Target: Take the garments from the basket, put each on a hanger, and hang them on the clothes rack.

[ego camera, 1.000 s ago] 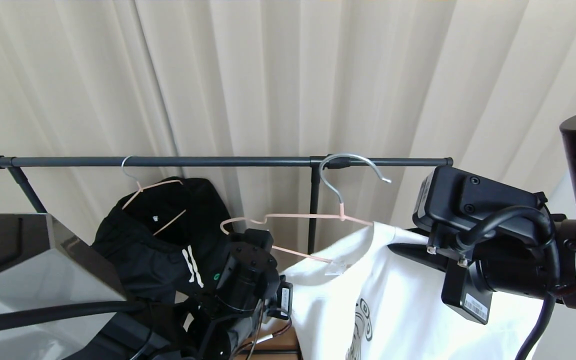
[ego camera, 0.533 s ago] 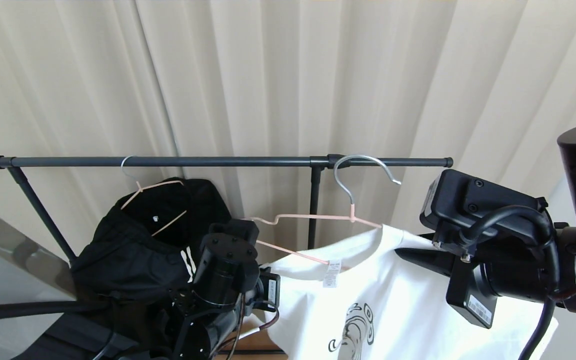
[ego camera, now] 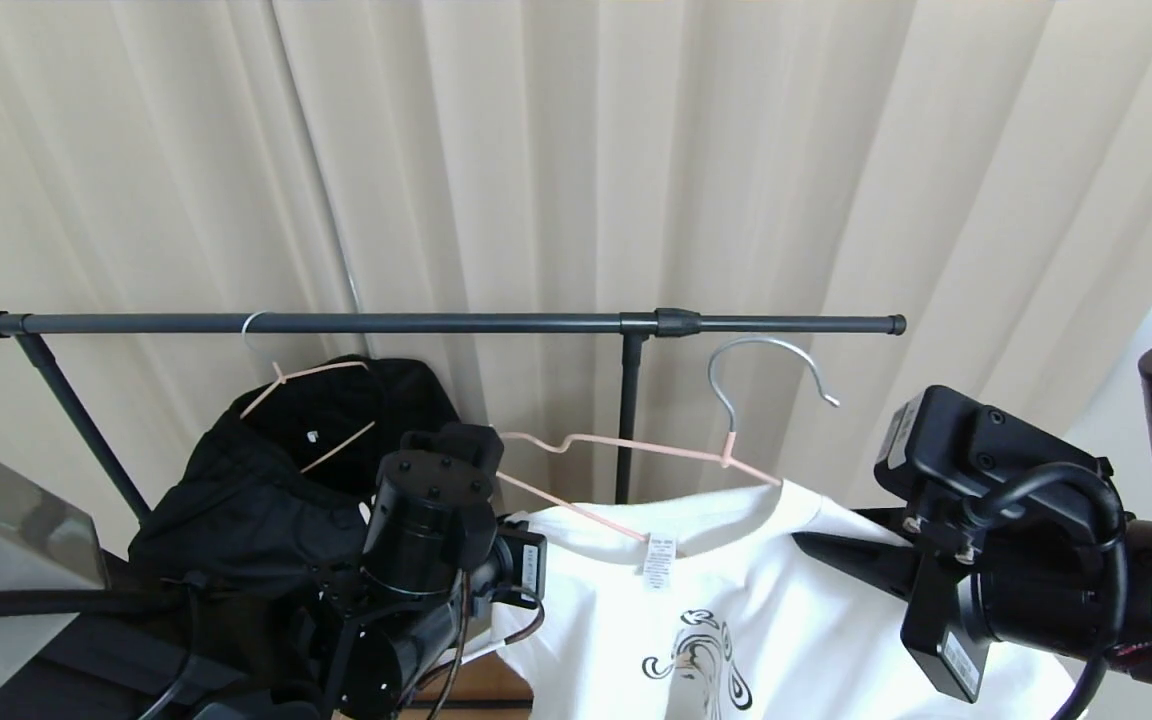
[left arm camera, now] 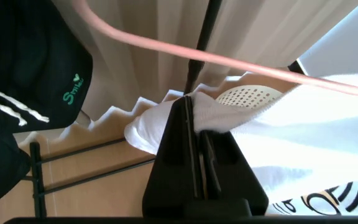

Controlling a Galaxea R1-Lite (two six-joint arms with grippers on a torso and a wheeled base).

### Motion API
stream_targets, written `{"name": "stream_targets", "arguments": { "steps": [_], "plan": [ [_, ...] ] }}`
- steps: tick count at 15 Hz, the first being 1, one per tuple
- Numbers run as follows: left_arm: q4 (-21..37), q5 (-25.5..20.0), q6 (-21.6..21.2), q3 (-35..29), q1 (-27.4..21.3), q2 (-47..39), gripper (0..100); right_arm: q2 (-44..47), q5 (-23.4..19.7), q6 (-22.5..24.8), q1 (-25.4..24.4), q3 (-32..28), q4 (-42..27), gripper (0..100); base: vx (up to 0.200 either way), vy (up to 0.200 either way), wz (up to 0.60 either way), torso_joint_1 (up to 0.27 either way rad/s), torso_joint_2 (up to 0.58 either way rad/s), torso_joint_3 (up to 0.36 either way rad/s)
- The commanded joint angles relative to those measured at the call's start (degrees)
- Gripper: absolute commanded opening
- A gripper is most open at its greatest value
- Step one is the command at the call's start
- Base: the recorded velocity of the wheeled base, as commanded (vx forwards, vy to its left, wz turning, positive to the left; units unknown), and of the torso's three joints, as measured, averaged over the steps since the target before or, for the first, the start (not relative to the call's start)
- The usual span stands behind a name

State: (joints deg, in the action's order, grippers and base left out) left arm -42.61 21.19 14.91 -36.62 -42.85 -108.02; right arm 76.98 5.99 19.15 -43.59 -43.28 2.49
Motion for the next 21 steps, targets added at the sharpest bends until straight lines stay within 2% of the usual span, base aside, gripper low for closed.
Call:
{"name": "stream_targets", "arguments": {
  "steps": [1,7,17,19,21],
  "plan": [
    [-0.02,-0.01,-0.76,-0.29,0.57,0.09,0,-0.78,-0.36,0.1,1.76,3.02,2.52,0,0.0,0.0,0.0,0.0,0.0,0.0],
    [-0.02,-0.01,-3.22,-1.88,2.86,0.09,0,-0.96,-0.54,0.1,2.37,3.46,2.7,0,0.0,0.0,0.0,0.0,0.0,0.0],
    [0.07,-0.27,-3.92,-4.34,6.29,0.27,0,-1.57,-0.54,0.18,2.55,5.4,2.7,0,0.0,0.0,0.0,0.0,0.0,0.0],
    [-0.02,-0.27,-5.77,-5.04,7.43,0.27,0,-1.75,-0.54,0.18,2.55,5.4,2.61,0,0.0,0.0,0.0,0.0,0.0,0.0],
    [-0.02,-0.27,-5.86,-5.48,7.87,0.18,0,-1.75,-0.54,0.18,2.64,5.4,2.7,0,0.0,0.0,0.0,0.0,0.0,0.0]
  ]
}}
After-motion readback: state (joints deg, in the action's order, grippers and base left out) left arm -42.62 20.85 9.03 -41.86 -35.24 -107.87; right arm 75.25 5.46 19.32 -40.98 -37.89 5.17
